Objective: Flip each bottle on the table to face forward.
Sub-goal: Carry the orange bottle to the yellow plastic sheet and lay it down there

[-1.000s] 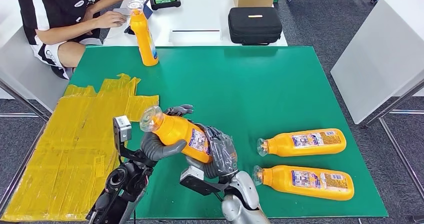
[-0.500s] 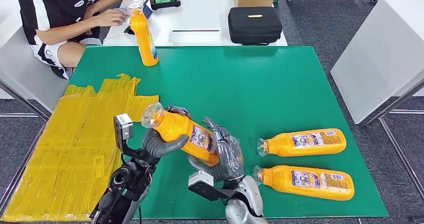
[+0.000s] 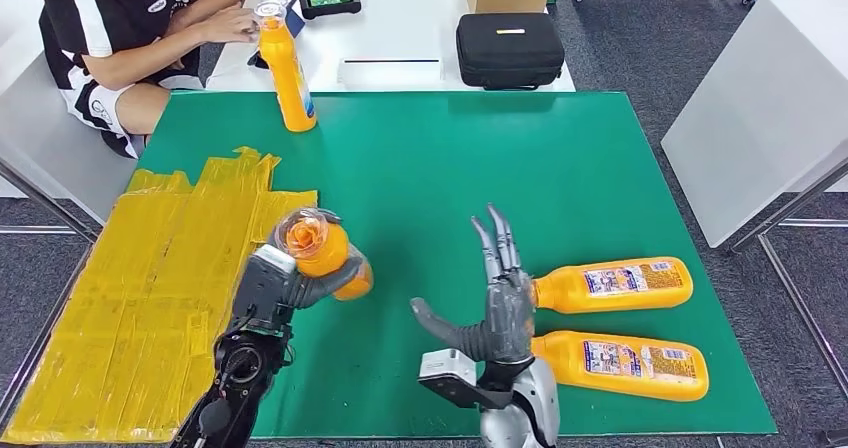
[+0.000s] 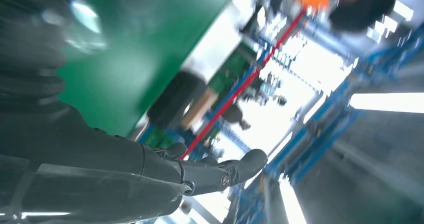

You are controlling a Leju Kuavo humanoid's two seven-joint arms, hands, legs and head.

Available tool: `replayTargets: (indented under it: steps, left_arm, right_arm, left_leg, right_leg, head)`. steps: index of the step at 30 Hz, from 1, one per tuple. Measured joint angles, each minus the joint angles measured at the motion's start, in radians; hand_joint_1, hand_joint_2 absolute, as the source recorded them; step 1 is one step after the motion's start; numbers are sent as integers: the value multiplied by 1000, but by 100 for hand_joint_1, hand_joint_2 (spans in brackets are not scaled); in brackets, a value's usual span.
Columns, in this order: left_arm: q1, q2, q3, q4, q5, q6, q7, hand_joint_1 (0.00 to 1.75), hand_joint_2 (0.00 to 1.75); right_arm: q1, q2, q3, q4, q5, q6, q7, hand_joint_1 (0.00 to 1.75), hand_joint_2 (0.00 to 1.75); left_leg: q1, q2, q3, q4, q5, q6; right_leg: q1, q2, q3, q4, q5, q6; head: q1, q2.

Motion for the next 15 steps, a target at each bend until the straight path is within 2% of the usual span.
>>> replayTargets:
  steps: [1,3,6,8,12,13,15]
  left_arm:
    - [0,4,4,-10,-201,116,37,175,175]
    - [-2,12,13,-21,-602,286,135,175,175]
    - [-7,42,18,-21,-1060,390,327,175,175]
    - [-16,74,10,-18,-1138,404,426,175,175]
    - [-31,120,0,-10,-1126,404,491,175,175]
    - [-38,135,-12,-8,-1126,396,530,175,175]
    - [-74,182,-75,2,-1125,366,687,175,175]
  right_arm:
    - [8,0,-18,-26,-3,0,0,0,175]
    - [16,0,-44,-60,-13,0,-1,0,175]
    - [19,1,-73,-85,-23,0,-19,0,175]
    - [20,3,-88,-88,-25,0,-33,0,175]
    - [20,6,-107,-93,-25,0,-40,0,175]
    - [20,6,-109,-94,-25,0,-40,0,175]
    - [20,6,-112,-95,-22,0,-41,0,175]
  left_leg:
    - [0,0,0,0,0,0]
    - [0,0,0,0,0,0]
    - [0,0,0,0,0,0]
    - [0,1,1,0,0,0]
    - [0,0,1,0,1,0]
    - [0,0,0,0,1,0]
    - [0,1,0,0,1,0]
  right_leg:
    - [0,0,0,0,0,0]
    - [0,0,0,0,0,0]
    - [0,0,0,0,0,0]
    - [0,1,0,0,0,0]
    - [0,-1,0,0,0,0]
    - [1,-1,0,0,0,0]
    - [1,0,-1,0,0,0]
  head:
    - [0,0]
    - [0,0]
    - [0,0]
    - [0,0]
    - [0,0]
    - [0,0]
    - [0,0]
